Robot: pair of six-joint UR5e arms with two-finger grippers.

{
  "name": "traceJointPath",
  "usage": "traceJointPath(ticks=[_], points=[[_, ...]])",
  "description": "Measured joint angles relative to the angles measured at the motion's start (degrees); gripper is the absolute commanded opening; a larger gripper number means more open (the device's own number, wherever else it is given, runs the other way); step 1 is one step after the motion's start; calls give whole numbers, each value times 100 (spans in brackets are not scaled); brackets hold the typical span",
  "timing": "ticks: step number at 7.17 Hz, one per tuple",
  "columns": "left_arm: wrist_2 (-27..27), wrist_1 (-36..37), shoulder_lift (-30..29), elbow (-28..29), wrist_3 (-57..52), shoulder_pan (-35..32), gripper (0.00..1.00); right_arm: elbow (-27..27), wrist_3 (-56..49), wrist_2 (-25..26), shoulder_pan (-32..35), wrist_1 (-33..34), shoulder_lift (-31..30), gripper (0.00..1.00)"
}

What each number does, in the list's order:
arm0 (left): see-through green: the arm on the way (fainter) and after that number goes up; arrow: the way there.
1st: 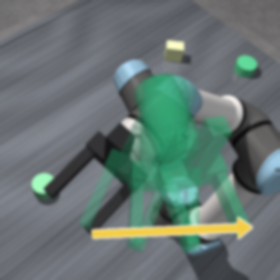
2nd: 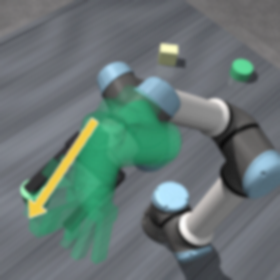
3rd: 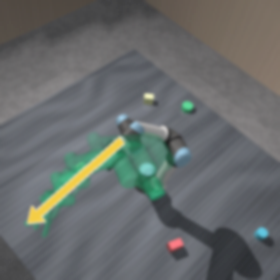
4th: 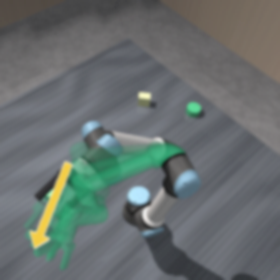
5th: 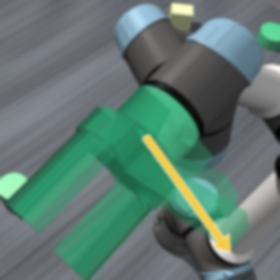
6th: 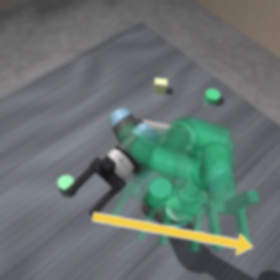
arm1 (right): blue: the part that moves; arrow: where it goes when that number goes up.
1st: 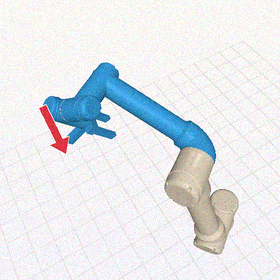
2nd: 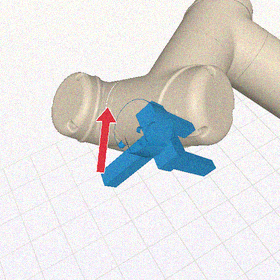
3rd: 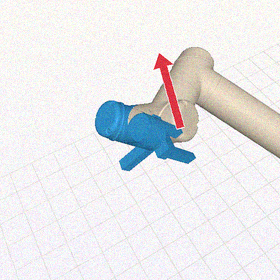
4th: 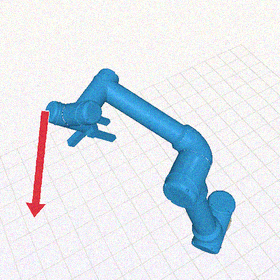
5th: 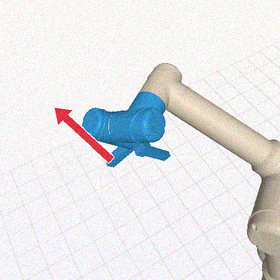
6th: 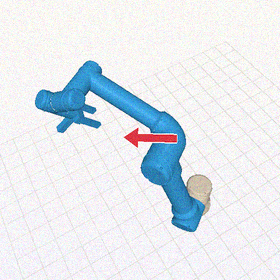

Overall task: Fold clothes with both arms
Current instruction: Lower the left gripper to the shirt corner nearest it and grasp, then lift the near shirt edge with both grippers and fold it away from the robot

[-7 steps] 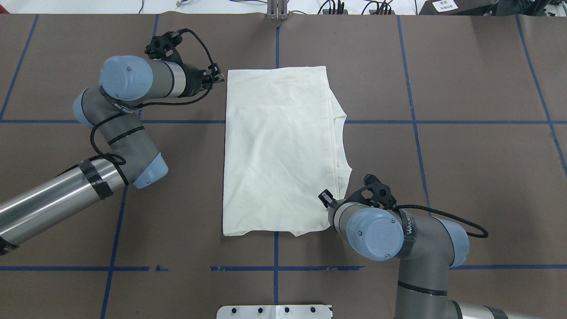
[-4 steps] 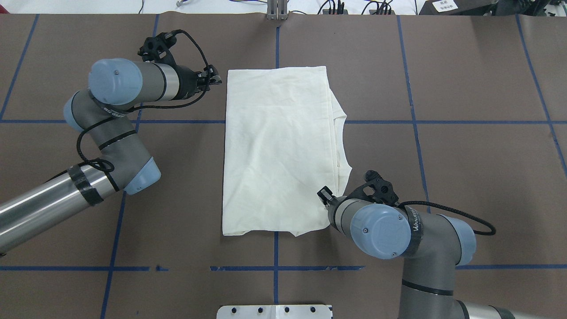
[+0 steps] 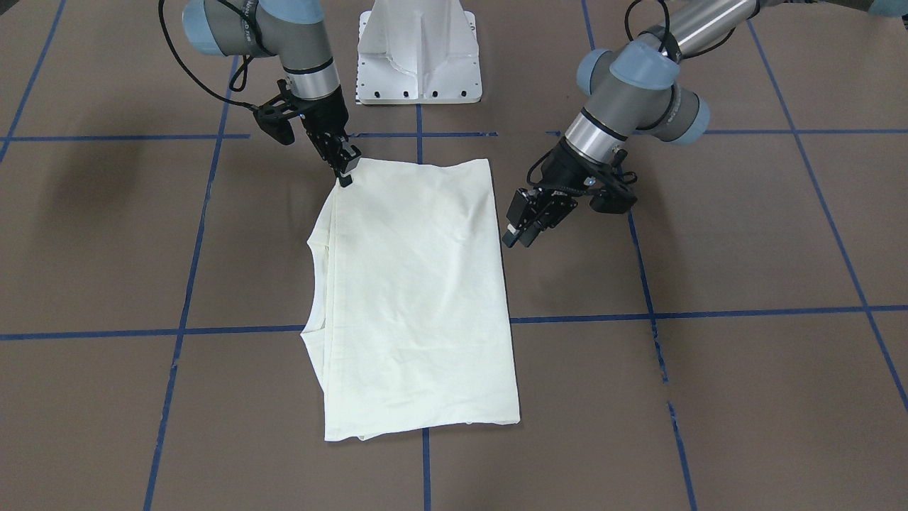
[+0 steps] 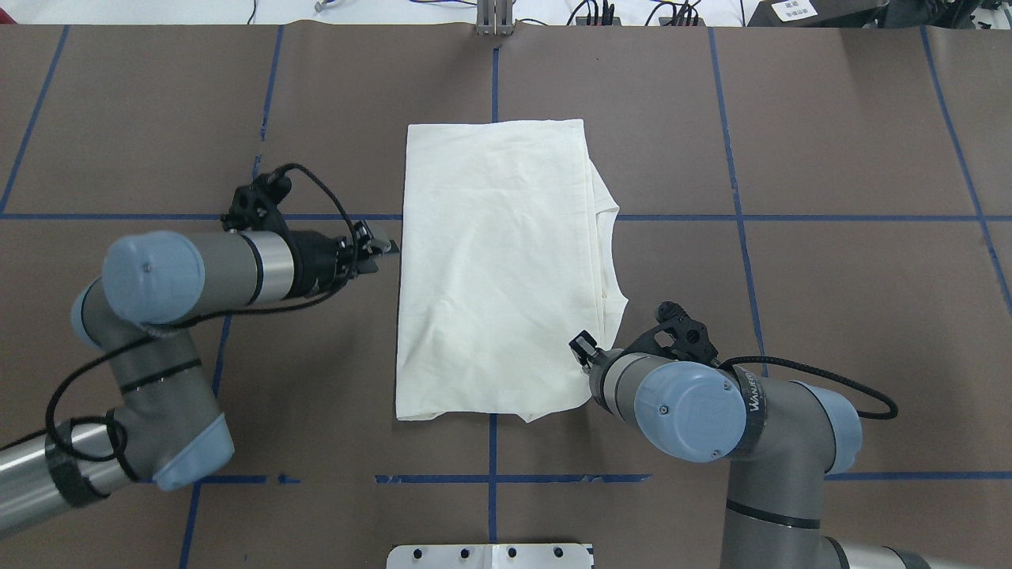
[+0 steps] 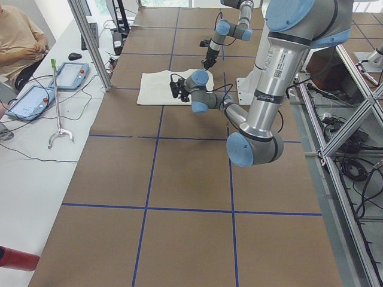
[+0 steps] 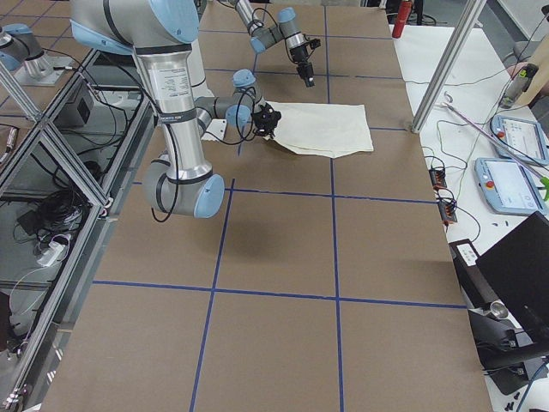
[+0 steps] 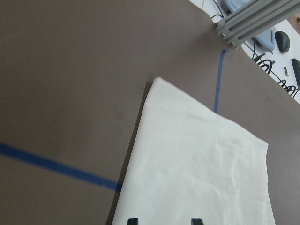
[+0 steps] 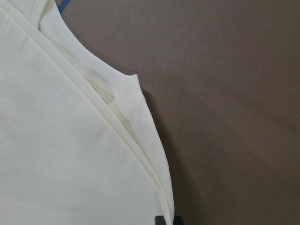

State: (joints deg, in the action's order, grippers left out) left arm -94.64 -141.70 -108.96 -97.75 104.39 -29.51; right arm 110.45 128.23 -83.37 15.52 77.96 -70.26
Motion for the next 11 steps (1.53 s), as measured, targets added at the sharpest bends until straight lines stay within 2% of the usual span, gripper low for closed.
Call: traceJointPath(ticks=[2,4,9,10,11], points=[[468,295,317,-419,475,771,51,2,0,-8,3,0,-4,0],[630,567,371,-489,709,1173,49,-3,0,-19,4,0,-4,0],[814,914,394,-549,862,1524,48,2,0,-21,-4,-8,6,0],[815,1019,391,-549,866,1570,45,3,0,-21,-4,-9,10,0],[816,1138,380,-548,870,1611,22,3,0,-21,-4,-9,11,0]])
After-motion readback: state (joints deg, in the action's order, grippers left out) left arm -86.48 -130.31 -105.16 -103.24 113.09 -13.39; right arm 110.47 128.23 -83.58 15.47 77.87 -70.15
